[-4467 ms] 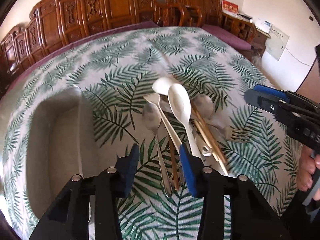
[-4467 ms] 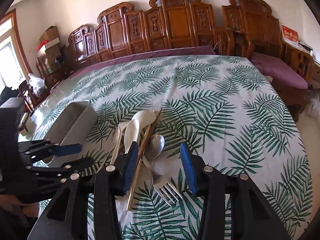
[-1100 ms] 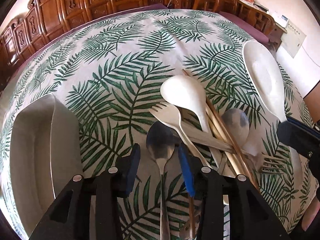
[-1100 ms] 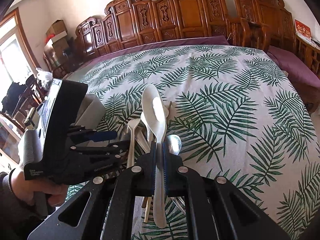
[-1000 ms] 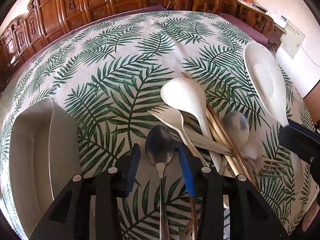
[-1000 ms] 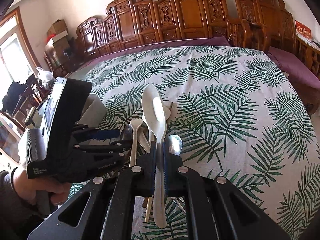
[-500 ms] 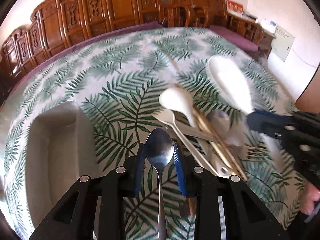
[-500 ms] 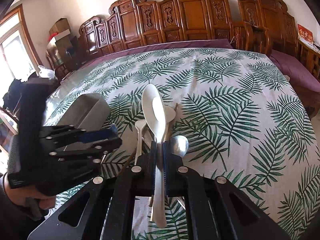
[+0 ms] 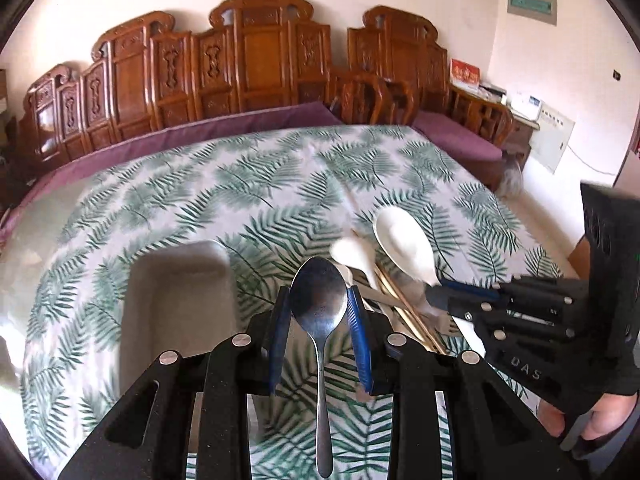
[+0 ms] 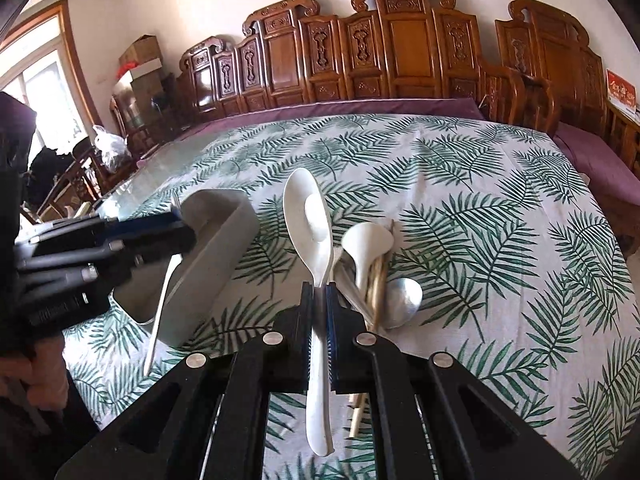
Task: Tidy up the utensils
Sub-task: 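Lift the metal spoon with the left tool and lower it into the grey tray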
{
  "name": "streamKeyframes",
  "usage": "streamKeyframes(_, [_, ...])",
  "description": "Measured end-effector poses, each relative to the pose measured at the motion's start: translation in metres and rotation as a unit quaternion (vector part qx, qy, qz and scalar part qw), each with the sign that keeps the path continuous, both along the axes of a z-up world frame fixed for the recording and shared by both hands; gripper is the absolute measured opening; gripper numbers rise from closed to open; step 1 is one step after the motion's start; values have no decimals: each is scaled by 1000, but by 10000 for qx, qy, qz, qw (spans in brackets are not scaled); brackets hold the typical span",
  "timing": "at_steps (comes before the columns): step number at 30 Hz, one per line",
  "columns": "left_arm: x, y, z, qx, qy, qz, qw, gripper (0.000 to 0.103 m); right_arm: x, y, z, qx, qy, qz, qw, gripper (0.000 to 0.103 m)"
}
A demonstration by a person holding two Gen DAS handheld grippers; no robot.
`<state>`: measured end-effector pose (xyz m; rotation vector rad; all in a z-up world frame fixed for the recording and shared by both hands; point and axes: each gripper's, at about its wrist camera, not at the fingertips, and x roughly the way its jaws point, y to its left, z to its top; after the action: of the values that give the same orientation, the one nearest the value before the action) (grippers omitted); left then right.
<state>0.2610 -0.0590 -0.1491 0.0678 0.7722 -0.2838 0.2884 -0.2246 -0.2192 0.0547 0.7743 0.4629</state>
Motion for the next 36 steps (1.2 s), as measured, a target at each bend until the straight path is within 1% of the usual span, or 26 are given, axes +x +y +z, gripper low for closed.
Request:
streamKeyframes(8, [22,52,16,6,-191,354,9992,26,-7,30,5,38,-82,230,9997,7])
streamKeyframes(12, [35,77,12,1,-195,564,9982,26,-8,45,5,40,-94,340,9994,7])
streamKeyframes(17, [51,99,-13,31,-11,803,9968,26,-9,60,6,39,-128,421,9990,7])
streamKeyframes(20, [62,106,-35,147,290,865,9957,26,-9,65,6,29,-125,432,9990,7])
streamKeyframes(24, [66,108,-55,287,571,874,9941,27,-8,67,4,15,-93,391,9992,7])
streamKeyframes(31, [70,108,-71,347,865,841,9921,27,-3,72,5,-1,-26,304,9995,7])
streamKeyframes(33, [71,110,-74,307,941,826,9917,27,-2,76,8,-26,-34,299,9995,7])
streamKeyframes(36, [69,113,-71,262,909,816,9922,29,1,85,11,-38,-39,293,9996,7])
